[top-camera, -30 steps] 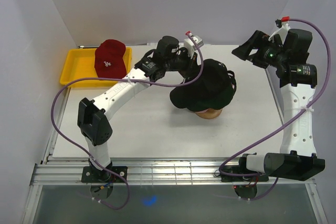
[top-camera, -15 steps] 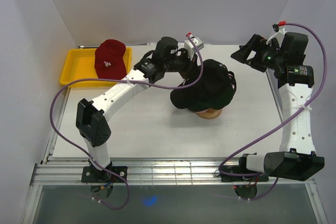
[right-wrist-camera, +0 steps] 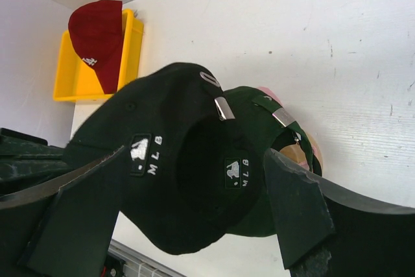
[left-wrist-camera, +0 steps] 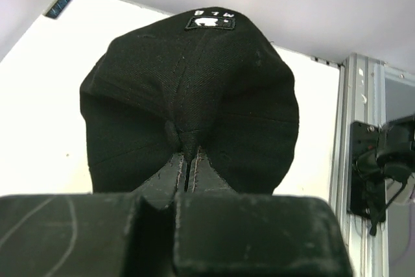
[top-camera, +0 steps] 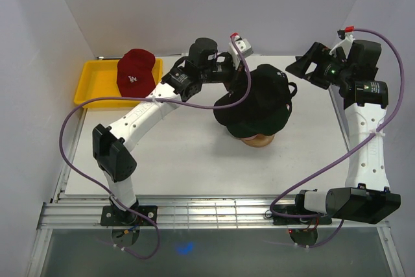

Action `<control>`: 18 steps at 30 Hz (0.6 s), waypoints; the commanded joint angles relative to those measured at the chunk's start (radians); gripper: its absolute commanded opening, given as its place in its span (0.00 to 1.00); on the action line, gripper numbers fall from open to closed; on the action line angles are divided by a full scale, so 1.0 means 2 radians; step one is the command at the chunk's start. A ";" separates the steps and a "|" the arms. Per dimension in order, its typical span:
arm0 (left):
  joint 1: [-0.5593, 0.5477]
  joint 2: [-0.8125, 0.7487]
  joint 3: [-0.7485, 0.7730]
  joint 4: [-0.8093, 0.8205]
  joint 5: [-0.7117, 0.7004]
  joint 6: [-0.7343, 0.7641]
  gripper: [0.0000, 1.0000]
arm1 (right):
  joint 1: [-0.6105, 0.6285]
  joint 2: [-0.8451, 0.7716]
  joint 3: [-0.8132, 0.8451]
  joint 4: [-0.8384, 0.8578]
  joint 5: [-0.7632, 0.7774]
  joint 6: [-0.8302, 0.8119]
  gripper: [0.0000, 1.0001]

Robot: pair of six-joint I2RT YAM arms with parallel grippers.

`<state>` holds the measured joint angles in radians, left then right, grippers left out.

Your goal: Stack the hats

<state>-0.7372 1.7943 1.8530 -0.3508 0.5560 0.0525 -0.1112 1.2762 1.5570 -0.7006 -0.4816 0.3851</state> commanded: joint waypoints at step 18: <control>-0.002 0.001 -0.064 -0.042 0.010 0.031 0.00 | -0.003 -0.008 -0.046 0.024 0.020 -0.014 0.83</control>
<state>-0.7372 1.7973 1.7195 -0.4187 0.5674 0.1040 -0.1120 1.2758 1.5047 -0.6800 -0.4675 0.3798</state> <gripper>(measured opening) 0.025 0.853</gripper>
